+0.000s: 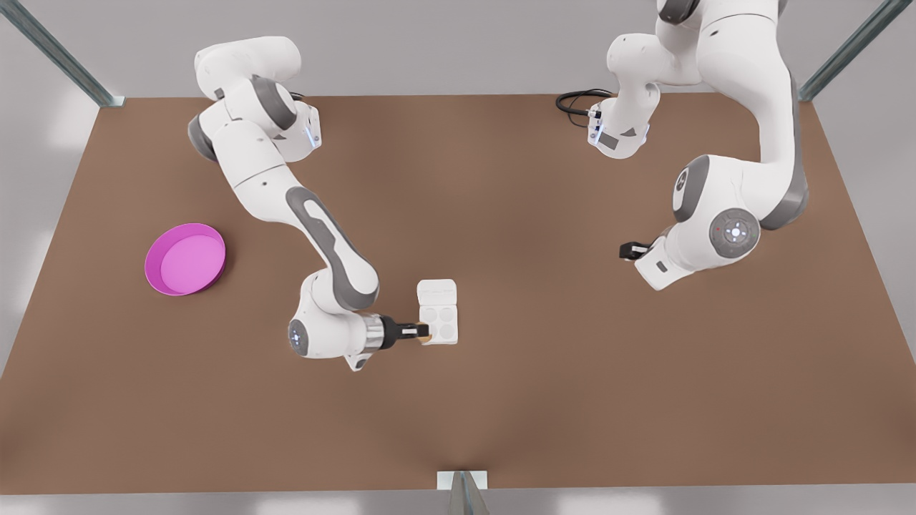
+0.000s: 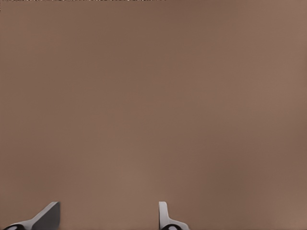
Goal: Pack egg into the box and close the box lid
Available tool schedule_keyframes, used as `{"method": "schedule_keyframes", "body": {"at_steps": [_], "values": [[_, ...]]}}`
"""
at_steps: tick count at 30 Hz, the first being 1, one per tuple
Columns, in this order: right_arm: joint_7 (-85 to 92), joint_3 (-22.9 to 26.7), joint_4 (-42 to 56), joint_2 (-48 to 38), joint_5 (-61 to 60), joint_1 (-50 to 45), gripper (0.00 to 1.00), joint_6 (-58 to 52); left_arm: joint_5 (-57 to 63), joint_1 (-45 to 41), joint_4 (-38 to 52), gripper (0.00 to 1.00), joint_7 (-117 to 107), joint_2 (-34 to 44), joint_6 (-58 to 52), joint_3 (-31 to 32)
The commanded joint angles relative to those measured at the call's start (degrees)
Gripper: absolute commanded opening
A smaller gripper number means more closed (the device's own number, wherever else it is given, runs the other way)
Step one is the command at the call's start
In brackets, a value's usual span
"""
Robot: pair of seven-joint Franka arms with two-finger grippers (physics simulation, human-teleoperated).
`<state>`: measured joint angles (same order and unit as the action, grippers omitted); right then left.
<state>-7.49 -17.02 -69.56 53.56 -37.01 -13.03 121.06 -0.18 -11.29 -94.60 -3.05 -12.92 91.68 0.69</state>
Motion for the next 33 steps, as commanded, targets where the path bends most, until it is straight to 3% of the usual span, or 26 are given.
{"method": "schedule_keyframes", "body": {"at_steps": [1,27,29,31,33], "values": [[-3.3,-0.4,0.1,0.5,-1.3,-0.3,0.41,2.4,0.9,-0.3,-1.6,1.0,-3.8,1.1,5.0,0.0],[-3.2,-2.1,-1.1,4.9,-6.1,-2.0,0.43,3.7,1.1,-1.6,-4.8,1.0,-7.1,1.2,4.6,0.0],[-3.2,-2.1,-1.1,5.0,-6.1,-1.7,0.51,3.7,1.1,-1.6,-4.8,1.0,-7.1,1.2,4.5,0.0],[-3.3,-2.1,-1.1,4.9,-6.2,-1.4,1.0,3.6,1.1,-1.6,-4.8,1.0,-7.1,1.3,4.5,0.0],[-3.2,-2.1,-1.2,4.8,-6.2,-0.9,1.0,3.3,1.1,-1.6,-4.8,1.0,-7.1,1.2,4.5,0.0]]}}
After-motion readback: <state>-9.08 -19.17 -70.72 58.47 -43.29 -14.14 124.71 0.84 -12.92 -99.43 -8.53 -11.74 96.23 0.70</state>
